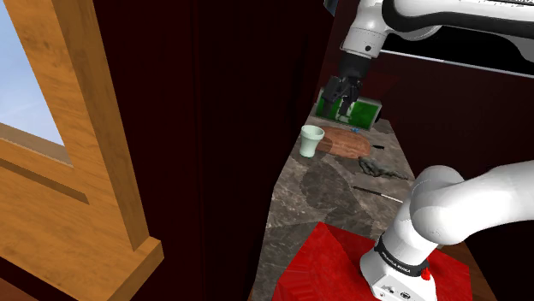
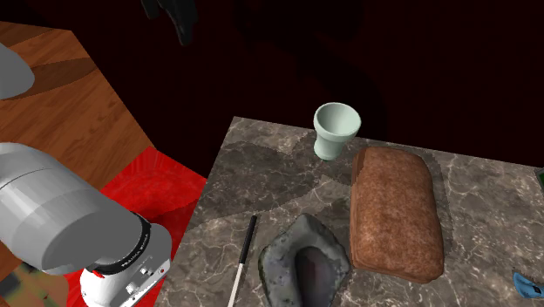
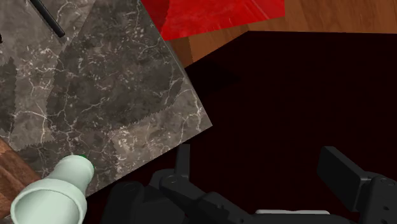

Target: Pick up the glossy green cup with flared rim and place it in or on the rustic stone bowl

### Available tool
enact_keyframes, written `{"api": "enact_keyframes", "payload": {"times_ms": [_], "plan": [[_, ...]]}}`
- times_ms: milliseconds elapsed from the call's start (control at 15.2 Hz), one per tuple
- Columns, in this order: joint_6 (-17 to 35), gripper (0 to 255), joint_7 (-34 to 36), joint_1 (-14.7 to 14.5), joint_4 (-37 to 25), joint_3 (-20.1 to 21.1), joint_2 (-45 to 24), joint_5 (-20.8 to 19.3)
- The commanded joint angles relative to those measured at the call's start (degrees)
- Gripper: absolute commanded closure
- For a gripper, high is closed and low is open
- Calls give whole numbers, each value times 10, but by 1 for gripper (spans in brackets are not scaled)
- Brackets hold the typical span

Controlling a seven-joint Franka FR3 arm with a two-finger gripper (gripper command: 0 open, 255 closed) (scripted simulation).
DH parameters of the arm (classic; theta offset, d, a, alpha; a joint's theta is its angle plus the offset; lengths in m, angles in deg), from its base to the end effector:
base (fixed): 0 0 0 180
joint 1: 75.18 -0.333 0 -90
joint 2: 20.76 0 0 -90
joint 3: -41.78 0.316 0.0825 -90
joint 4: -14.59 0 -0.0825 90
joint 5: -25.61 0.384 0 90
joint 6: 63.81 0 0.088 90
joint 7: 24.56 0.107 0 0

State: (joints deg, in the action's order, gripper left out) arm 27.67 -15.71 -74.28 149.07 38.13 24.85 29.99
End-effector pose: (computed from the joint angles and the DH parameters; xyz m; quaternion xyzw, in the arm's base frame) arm 0.3064 -0.0227 0.6003 -0.9921 0.1076 -0.0193 0.0619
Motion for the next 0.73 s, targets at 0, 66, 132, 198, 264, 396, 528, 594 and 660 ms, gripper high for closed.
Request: {"api": "enact_keyframes", "payload": {"times_ms": [0,66,132,198,264,396,528,594,660], "plan": [[0,0,0,0,0,0,0,0],[10,0,-13,3,3,-11,-8,-7],[19,0,-26,6,5,-22,-17,-14],[29,0,-39,9,7,-32,-27,-21],[39,0,-52,12,8,-43,-37,-27],[59,0,-77,18,7,-65,-59,-38],[79,0,-102,22,4,-86,-85,-48],[89,0,-115,24,2,-97,-98,-53],[99,0,-128,26,-2,-108,-113,-56]]}}
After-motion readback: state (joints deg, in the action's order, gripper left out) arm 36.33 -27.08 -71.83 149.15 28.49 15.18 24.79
